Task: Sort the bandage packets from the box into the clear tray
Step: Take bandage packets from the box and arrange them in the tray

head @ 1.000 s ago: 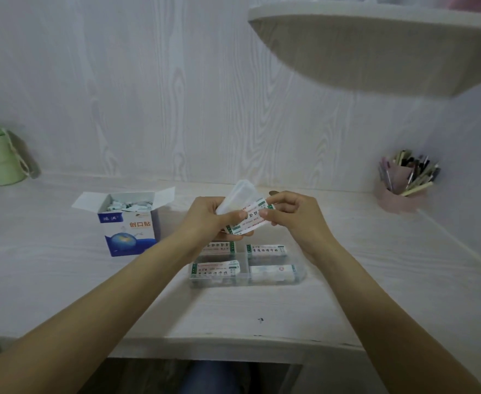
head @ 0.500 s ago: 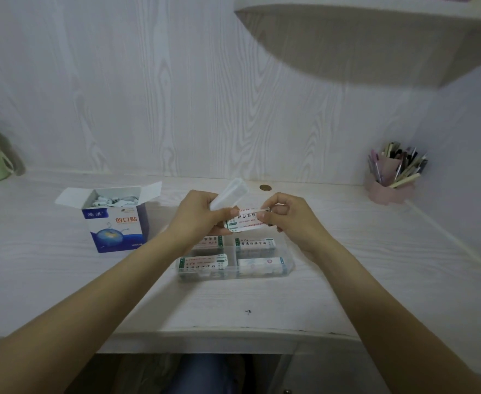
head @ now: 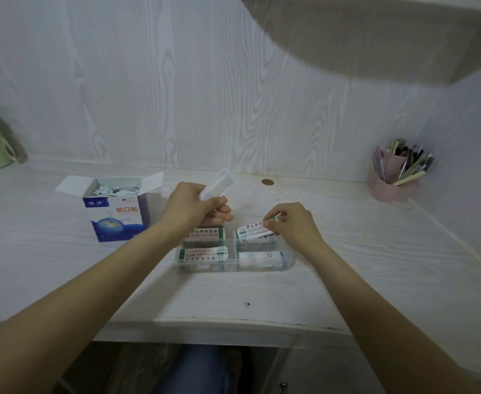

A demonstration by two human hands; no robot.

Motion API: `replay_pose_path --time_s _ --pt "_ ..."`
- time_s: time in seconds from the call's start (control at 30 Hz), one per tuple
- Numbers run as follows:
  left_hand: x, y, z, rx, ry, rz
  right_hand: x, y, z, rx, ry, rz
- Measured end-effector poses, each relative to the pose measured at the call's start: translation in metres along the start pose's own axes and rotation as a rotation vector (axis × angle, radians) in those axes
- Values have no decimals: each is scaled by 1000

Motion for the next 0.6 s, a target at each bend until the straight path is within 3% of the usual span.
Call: replay_pose_path --time_s 0.2,0.37,0.43,0.53,0.6 --pt "2 -1 3 2 18 39 9 -5 -3 -21 -109 199" --pt "7 -1 8 -28 -103 57 13 -9 -7 -15 -183 384" --pt "8 -2 9 -45 -142 66 10 -15 -7 -52 -136 393" --pt "10 -3 12 -66 -193 74 -5 -37 0 -170 121 -65" --pt "12 -3 14 -86 -245 71 -8 -50 3 -171 85 -369"
Point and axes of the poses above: each hand's wrist, its own z-axis away from the middle knuckle, its own x-axis out of the palm, y = z × x, the point moved 5 cm from there along -z, towards the middle knuckle, and after that the axes turned 2 degrees about y, right-handed, at the moved point
